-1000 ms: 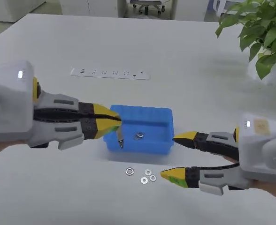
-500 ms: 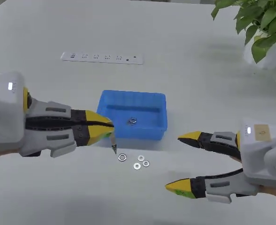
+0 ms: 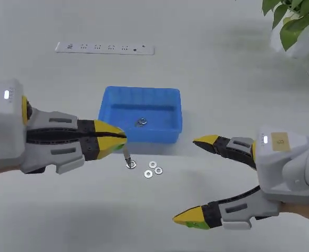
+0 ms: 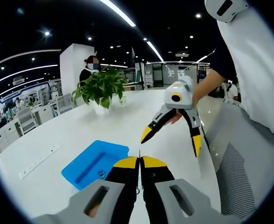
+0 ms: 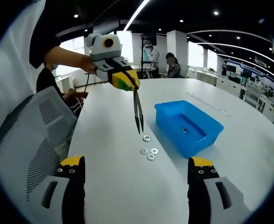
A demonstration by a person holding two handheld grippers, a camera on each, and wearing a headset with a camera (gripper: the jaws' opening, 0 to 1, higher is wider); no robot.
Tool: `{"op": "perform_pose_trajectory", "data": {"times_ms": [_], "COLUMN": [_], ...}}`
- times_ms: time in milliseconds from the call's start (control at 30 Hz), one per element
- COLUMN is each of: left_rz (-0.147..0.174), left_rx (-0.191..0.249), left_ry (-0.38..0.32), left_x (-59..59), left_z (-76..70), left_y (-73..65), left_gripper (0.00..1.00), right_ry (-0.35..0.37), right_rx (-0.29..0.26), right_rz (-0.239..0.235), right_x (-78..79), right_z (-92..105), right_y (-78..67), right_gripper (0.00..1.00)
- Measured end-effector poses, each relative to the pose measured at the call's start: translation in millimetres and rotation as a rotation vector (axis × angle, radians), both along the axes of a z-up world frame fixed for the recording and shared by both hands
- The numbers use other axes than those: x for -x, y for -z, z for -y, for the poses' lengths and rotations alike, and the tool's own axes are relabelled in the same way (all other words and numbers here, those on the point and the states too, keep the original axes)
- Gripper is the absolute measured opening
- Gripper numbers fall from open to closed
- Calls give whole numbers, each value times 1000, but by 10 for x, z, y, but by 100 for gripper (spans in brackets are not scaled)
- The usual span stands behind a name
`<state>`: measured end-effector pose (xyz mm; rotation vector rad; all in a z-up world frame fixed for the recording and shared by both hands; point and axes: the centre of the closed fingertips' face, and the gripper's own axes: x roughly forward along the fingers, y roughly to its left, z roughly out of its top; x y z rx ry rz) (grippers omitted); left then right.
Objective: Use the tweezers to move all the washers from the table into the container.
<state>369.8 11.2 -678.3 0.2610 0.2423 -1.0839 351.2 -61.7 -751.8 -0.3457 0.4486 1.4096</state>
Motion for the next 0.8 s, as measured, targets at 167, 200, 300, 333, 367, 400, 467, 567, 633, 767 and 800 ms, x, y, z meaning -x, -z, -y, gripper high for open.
{"op": "perform_pose_trajectory", "data": {"times_ms": [167,200,300,333,367,400,467,567,633,767,800], "left_rz": [-1,-4,-7,-6,-6,-7,-9,-16,-21,-28,-26], "left_rx": [-27,-27,-25,-22,-21,-21,-24,-28,-28,-33,-36], "left_ry": [7,9,17,19,21,22,25,24,23,26,26], "left_x": [-35,-36,-33,-36,-39,-44,-53,-61,-63,-61,-61], "left_z": [-23,-21,2,13,19,23,27,20,10,-7,-8], "left_y": [69,78,86,84,86,91,109,130,140,176,183], "left_gripper": [5,5,5,5,5,5,5,5,5,5,5], "right_ry": [1,-1,-2,0,1,2,7,10,16,16,12], "right_rx": [-19,-16,-19,-20,-21,-22,-26,-23,-31,-30,-30], "right_rz": [-42,-44,-55,-58,-59,-62,-70,-69,-76,-76,-75], "right_x": [70,83,109,113,115,117,119,108,93,66,66], "right_z": [-37,-36,-39,-40,-40,-41,-44,-43,-44,-52,-59], "right_y": [25,35,44,46,47,49,52,60,52,50,46], "right_gripper": [100,100,100,100,100,100,100,100,99,99,99]}}
